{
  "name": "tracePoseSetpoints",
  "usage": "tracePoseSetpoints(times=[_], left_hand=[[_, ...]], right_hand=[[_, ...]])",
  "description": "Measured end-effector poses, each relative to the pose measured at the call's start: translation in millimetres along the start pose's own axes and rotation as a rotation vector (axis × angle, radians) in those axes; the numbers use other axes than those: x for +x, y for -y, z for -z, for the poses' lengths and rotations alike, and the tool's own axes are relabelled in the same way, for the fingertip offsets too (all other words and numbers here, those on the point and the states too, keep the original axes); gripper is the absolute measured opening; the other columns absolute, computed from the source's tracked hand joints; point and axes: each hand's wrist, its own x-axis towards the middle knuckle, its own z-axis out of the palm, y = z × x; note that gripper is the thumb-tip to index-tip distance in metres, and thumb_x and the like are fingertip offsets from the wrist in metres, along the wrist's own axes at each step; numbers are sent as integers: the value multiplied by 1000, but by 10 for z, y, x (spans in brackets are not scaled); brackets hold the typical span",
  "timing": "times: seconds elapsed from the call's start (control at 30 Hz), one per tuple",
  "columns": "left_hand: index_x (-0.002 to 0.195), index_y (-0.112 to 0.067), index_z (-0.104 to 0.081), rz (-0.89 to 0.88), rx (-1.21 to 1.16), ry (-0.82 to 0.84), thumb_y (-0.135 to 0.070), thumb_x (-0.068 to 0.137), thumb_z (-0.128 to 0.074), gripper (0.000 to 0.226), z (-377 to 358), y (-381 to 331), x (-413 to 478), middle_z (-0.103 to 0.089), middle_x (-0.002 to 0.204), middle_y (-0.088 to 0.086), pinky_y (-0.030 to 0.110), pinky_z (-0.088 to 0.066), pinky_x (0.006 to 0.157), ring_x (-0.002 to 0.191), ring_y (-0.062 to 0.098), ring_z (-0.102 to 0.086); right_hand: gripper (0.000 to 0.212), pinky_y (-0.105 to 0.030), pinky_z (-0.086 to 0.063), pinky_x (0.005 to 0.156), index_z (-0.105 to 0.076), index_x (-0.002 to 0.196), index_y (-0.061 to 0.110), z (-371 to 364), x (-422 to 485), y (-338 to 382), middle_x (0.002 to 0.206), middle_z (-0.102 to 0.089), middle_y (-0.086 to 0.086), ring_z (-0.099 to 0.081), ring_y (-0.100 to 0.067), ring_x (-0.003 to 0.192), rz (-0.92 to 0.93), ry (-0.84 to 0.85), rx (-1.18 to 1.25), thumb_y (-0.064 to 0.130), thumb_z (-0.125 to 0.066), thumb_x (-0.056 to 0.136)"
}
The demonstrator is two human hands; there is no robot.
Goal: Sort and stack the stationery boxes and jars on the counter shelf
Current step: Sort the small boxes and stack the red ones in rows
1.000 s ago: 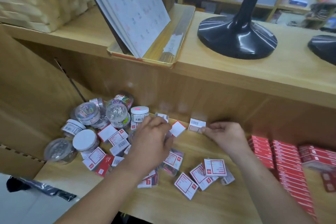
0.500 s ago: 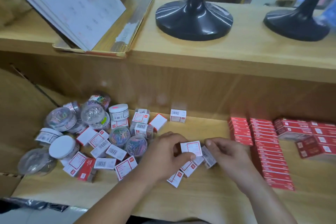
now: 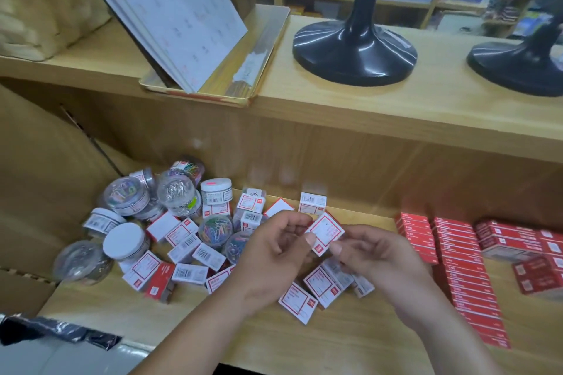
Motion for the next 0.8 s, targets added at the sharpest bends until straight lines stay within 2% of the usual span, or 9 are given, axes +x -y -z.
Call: tracePoseSetpoints(times=[0.07, 0.2, 0.3, 0.37, 0.43, 0.5, 0.63, 0.73, 0.8], left_hand=[[111, -14, -68, 28, -62, 6, -7, 98, -65, 15, -21, 51, -27, -75, 108, 5, 35, -61, 83, 100, 21, -73], [102, -22, -71, 11, 91, 28, -7, 98, -63, 18, -45, 196, -67, -77, 96, 0, 41, -61, 86, 93, 17, -75], [98, -31, -71, -81, 350, -14, -11, 96, -63, 22, 40, 224, -40, -75, 90, -11, 24, -55, 78, 86, 2, -70], [102, -28, -72, -178, 512, -76, -16, 94, -65, 16, 135, 242, -9, -72, 91, -13, 22, -53, 78, 87, 1, -67], [102, -23, -72, -281, 679, -142, -24, 90, -64, 15, 239, 261, 36, -68, 89, -14, 25, -53, 76, 83, 4, -64], [99, -22, -73, -344, 787, -188, -24, 86, -64, 15, 338, 277, 76, -65, 86, -14, 30, -53, 73, 80, 8, -61], [96, -22, -73, -407, 924, -221, -23, 82, -68, 15, 473, 321, 116, -66, 93, -8, 38, -54, 77, 87, 19, -62], [93, -24, -72, -426, 940, -238, -21, 81, -67, 12, 537, 343, 106, -64, 92, -7, 39, -54, 76, 87, 20, -60], [94, -24, -71, -429, 932, -246, -23, 82, -65, 14, 551, 340, 96, -63, 92, -7, 41, -54, 76, 87, 20, -60]], right_hand=[[27, -51, -52, 85, -75, 105, 10, -19, 31, -34, 96, -78, -13, -72, -39, 95, -34, 11, 43, 23, -77, 81], [14, -39, -55, 72, -73, 107, 11, -74, 106, -13, 95, -77, -11, -75, -32, 88, -62, -1, 5, 16, -65, 96], [10, -37, -54, 59, -75, 100, 21, -43, 275, -23, 93, -74, -5, -71, -25, 68, -56, -72, -115, 18, -66, 96], [10, -39, -56, 68, -75, 95, 27, -13, 430, -22, 88, -73, 4, -69, -19, 67, -36, -77, -277, 19, -70, 93], [8, -25, -53, 72, -75, 93, 27, -27, 571, -5, 83, -74, 9, -68, -12, 70, -33, -78, -450, 21, -74, 89], [7, -8, -41, 57, -74, 90, 27, -89, 671, 12, 79, -73, 12, -64, -6, 67, -35, -95, -593, 25, -79, 85], [24, -19, -46, 62, -70, 84, 29, -185, 765, -112, 75, -69, 13, -57, 0, 59, -66, -152, -555, 35, -89, 72], [37, -25, -53, 72, -66, 89, 26, -141, 761, -157, 88, -70, 10, -67, -7, 79, -101, -227, -466, 31, -94, 66], [30, -29, -56, 71, -71, 87, 20, -97, 755, -176, 83, -74, 5, -70, -16, 80, -157, -213, -459, 27, -93, 69]])
